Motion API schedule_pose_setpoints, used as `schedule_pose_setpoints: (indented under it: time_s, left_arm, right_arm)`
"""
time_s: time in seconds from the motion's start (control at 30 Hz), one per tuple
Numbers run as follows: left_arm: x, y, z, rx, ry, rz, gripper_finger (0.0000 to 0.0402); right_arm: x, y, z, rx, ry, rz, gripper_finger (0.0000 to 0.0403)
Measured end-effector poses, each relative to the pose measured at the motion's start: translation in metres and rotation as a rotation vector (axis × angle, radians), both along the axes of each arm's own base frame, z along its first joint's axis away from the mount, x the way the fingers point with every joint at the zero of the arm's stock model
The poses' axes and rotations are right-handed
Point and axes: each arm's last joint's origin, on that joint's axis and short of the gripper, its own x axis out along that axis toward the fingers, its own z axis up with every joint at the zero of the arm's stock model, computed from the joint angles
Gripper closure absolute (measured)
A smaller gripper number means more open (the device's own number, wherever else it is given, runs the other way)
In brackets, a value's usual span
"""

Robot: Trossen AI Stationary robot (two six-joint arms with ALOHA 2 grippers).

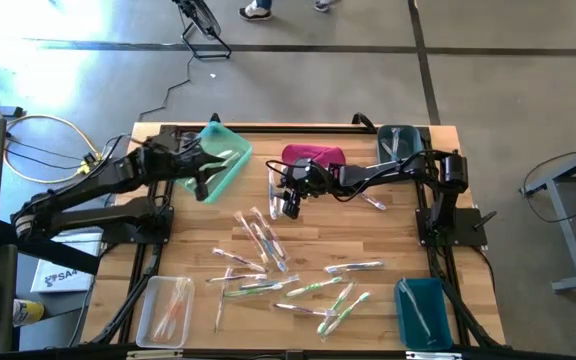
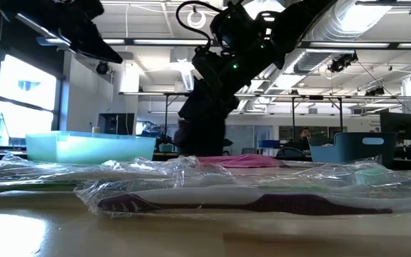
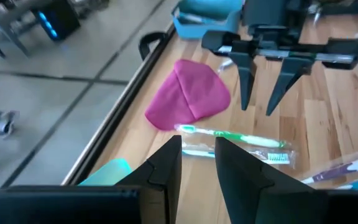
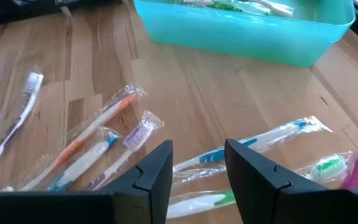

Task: Pick & Place Toothbrushes
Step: Put the purple toothbrush to the dark blue bin bin

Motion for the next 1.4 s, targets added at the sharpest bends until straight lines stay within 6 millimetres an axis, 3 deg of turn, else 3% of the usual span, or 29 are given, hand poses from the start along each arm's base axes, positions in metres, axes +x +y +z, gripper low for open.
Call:
schedule_pose_setpoints:
  time_s: [0.2, 0.47, 0.77, 1.0, 1.2, 1.4]
  left_arm:
    - [-0.024, -0.012, -0.007, -0.003, -0.12, 0.018, 0.0309]
    - [-0.04, -0.021, 0.0, -0.078, -0.281, 0.053, 0.0309]
    - [-0.038, -0.019, -0.008, -0.139, -0.263, 0.07, 0.0309]
    - [-0.027, -0.015, -0.04, -0.156, -0.256, 0.033, 0.0309]
    - [-0.024, -0.015, -0.055, -0.174, -0.249, -0.007, 0.0309]
    - [-0.023, -0.015, -0.057, -0.177, -0.244, -0.01, 0.0309]
  right_arm:
    - [0.0, 0.0, 0.0, 0.056, -0.009, -0.04, 0.0265]
    - [0.0, 0.0, 0.0, 0.058, -0.01, -0.041, 0.0265]
    - [0.0, 0.0, 0.0, 0.058, -0.01, -0.042, 0.0265]
    - [-0.001, 0.0, -0.001, 0.06, 0.001, -0.042, 0.0265]
    - [-0.019, 0.001, 0.006, 0.04, 0.151, -0.115, 0.0265]
    - [-0.047, 0.007, 0.019, 0.019, 0.337, -0.269, 0.0265]
